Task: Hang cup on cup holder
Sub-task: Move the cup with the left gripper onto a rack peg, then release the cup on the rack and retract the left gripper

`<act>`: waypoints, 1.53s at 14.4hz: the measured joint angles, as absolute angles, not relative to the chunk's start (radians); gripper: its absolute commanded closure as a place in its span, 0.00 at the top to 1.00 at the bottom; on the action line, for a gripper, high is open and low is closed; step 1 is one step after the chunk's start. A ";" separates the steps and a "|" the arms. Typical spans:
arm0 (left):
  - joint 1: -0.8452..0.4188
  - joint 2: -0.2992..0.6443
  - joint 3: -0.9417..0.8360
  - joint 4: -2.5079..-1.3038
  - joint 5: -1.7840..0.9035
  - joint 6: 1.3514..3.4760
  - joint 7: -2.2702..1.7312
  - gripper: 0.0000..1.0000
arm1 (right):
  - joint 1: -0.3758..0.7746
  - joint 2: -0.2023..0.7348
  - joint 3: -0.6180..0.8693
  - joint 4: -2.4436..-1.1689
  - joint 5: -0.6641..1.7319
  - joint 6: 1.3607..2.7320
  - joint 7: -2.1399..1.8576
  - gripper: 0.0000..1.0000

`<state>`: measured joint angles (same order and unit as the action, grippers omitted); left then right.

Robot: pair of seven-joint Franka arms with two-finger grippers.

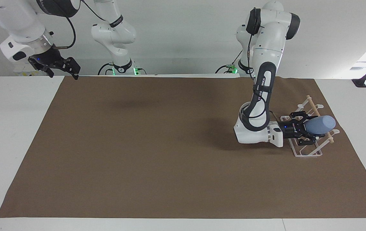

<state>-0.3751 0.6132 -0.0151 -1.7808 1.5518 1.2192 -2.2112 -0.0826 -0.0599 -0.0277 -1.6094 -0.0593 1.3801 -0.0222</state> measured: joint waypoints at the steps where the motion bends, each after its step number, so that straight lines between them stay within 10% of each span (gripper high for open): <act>1: -0.373 0.618 -0.015 -1.781 1.552 1.220 -2.215 0.11 | -0.081 -0.060 -0.027 -1.609 -0.059 1.380 -0.022 1.00; 3: -0.374 0.625 -0.018 -1.781 1.552 1.225 -2.218 0.87 | -0.078 -0.060 -0.027 -1.609 -0.059 1.380 -0.022 1.00; 4: -0.373 0.627 -0.018 -1.780 1.552 1.234 -2.218 1.00 | -0.076 -0.060 -0.026 -1.609 -0.059 1.380 -0.022 1.00; 12: -0.365 0.611 -0.027 -1.696 1.549 1.274 -2.233 1.00 | -0.075 -0.060 -0.028 -1.609 -0.059 1.380 -0.022 1.00; 22: -0.366 0.342 -0.023 -1.616 1.358 1.318 -2.100 1.00 | -0.075 -0.061 -0.028 -1.609 -0.059 1.380 -0.022 1.00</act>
